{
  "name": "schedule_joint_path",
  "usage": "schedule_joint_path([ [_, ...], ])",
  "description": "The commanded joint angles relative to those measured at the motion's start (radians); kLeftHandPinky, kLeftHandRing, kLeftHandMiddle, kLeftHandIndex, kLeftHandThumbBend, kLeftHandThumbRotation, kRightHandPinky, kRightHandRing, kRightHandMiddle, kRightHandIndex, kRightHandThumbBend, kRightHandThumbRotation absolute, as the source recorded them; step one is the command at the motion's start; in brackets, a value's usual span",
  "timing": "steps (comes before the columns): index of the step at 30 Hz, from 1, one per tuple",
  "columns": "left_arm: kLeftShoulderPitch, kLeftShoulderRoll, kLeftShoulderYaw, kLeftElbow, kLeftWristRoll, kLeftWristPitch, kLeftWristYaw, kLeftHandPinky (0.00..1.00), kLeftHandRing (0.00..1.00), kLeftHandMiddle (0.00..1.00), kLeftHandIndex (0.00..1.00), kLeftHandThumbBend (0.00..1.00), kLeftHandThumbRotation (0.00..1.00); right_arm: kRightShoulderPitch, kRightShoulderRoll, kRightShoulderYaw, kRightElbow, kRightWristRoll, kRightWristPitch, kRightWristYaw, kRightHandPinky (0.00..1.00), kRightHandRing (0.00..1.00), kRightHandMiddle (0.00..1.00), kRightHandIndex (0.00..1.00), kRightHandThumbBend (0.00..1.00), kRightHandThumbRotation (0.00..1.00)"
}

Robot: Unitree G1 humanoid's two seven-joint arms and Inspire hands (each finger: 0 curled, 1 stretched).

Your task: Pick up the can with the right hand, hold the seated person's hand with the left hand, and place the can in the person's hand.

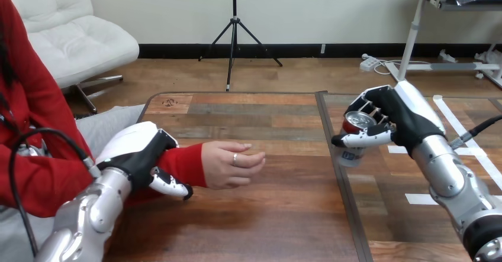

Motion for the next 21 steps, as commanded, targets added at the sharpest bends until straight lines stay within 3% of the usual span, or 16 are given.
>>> schedule_joint_path([
  [1, -0.339, -0.118, -0.016, -0.068, -0.047, -0.066, 0.028, 0.14, 0.20, 0.30, 0.35, 0.66, 0.00, -0.109, 0.034, -0.003, -0.058, 0.010, -0.015, -0.028, 0.32, 0.36, 0.42, 0.47, 0.71, 0.00],
  [21, -0.371, -0.167, -0.017, -0.083, -0.048, -0.070, 0.024, 0.13, 0.20, 0.29, 0.34, 0.65, 0.00, -0.126, 0.063, 0.006, -0.063, 0.005, -0.016, -0.024, 0.31, 0.35, 0.41, 0.47, 0.71, 0.00],
])
